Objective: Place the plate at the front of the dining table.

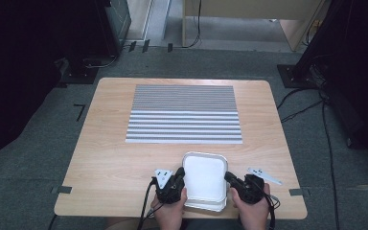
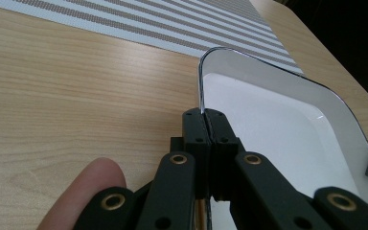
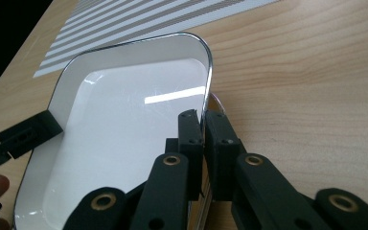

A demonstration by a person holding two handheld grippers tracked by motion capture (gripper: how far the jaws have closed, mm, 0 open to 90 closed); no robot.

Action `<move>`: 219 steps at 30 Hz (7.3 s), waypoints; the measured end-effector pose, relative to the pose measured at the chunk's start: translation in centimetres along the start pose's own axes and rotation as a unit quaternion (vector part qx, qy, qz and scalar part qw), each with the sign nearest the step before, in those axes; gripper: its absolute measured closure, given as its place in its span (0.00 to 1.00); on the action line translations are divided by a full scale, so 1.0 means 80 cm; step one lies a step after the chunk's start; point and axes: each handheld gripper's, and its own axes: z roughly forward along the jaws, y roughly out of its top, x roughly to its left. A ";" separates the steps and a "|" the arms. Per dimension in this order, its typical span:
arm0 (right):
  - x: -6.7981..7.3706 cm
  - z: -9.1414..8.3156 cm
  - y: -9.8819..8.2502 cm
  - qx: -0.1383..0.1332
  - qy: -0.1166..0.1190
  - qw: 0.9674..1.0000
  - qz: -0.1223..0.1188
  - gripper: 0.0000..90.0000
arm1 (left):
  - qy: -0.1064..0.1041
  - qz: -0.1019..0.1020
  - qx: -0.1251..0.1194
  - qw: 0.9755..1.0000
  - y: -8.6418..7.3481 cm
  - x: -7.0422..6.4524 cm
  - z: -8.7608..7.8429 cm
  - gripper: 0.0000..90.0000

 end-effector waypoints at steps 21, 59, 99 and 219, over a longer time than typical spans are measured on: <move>0.032 -0.015 0.017 -0.051 0.009 0.998 -0.025 1.00 | -0.013 0.006 -0.033 0.999 0.024 0.004 -0.020 1.00; 0.090 0.078 0.142 -0.050 0.016 0.994 -0.094 1.00 | 0.006 0.002 -0.028 1.000 0.153 0.060 0.051 1.00; 0.049 0.261 0.235 0.032 -0.009 0.998 -0.048 1.00 | 0.101 0.016 0.111 0.989 0.241 0.101 0.231 0.97; -0.017 0.087 0.157 -0.025 -0.003 0.986 -0.165 0.24 | 0.014 0.092 0.056 0.994 0.180 0.198 0.032 0.20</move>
